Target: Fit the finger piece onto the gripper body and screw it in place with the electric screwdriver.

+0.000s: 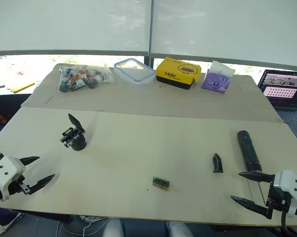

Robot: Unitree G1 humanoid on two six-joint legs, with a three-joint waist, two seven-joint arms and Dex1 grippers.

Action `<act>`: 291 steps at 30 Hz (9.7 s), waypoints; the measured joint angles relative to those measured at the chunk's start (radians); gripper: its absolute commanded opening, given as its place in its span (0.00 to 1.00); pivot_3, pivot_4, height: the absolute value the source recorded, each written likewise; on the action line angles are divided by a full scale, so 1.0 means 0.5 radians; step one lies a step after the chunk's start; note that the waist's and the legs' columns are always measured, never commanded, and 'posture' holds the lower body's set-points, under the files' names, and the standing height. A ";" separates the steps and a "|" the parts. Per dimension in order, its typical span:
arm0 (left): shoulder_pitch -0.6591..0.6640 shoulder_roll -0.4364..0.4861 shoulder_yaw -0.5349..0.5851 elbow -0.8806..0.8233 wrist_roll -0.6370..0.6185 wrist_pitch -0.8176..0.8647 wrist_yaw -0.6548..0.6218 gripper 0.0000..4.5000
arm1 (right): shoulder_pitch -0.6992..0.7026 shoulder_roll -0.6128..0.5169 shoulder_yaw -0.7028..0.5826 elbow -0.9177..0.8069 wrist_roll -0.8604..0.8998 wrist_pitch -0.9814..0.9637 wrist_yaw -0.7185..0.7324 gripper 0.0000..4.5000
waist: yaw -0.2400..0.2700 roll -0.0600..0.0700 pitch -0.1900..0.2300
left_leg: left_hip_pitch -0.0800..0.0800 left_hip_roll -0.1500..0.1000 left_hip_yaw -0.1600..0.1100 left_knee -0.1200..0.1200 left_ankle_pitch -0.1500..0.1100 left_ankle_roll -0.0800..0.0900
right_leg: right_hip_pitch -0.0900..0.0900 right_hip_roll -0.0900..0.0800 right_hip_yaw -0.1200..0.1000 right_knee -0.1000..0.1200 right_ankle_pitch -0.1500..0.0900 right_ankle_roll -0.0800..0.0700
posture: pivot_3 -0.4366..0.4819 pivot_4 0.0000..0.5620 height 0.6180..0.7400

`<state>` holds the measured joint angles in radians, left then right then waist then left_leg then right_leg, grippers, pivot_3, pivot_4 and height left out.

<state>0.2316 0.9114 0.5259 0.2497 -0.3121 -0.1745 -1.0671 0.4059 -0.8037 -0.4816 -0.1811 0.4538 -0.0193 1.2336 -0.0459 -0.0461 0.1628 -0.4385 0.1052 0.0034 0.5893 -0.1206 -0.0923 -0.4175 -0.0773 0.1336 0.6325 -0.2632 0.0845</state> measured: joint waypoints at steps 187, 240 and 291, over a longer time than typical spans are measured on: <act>-1.904 -1.222 -1.526 1.036 0.337 -0.053 -0.492 0.99 | 0.009 0.344 0.301 -0.540 0.393 -0.074 -0.204 1.00 | 0.063 0.005 -0.023 | -0.003 -0.006 -0.020 0.005 0.009 0.014 | 0.031 0.001 -0.016 -0.005 -0.004 0.011 | 0.48 0.27 1.00; -1.136 -1.378 -1.570 -0.301 0.464 0.796 0.523 0.99 | 0.019 0.339 0.377 -0.540 0.390 -0.011 -0.247 1.00 | 0.066 0.006 -0.023 | -0.002 -0.006 -0.020 0.006 0.007 0.011 | 0.031 0.001 -0.015 -0.005 -0.003 0.012 | 0.48 0.27 1.00; -1.061 -0.505 -0.926 -0.582 -0.488 0.710 -0.592 0.99 | -1.289 0.031 0.362 -0.617 0.826 3.250 -2.238 1.00 | 0.023 0.002 -0.021 | -0.014 -0.005 -0.021 0.003 0.010 0.026 | 0.023 0.000 -0.016 -0.007 -0.002 0.001 | 0.48 0.27 1.00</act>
<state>-0.2989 0.6591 0.0629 -0.0415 -0.5562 0.1804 -1.3628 -0.2383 -0.7882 -0.3007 -0.4897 0.8670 1.6058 0.1144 -0.0346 -0.0449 0.1525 -0.4453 0.1028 -0.0072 0.5909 -0.1157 -0.0793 -0.4061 -0.0773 0.1255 0.6291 -0.2639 0.0849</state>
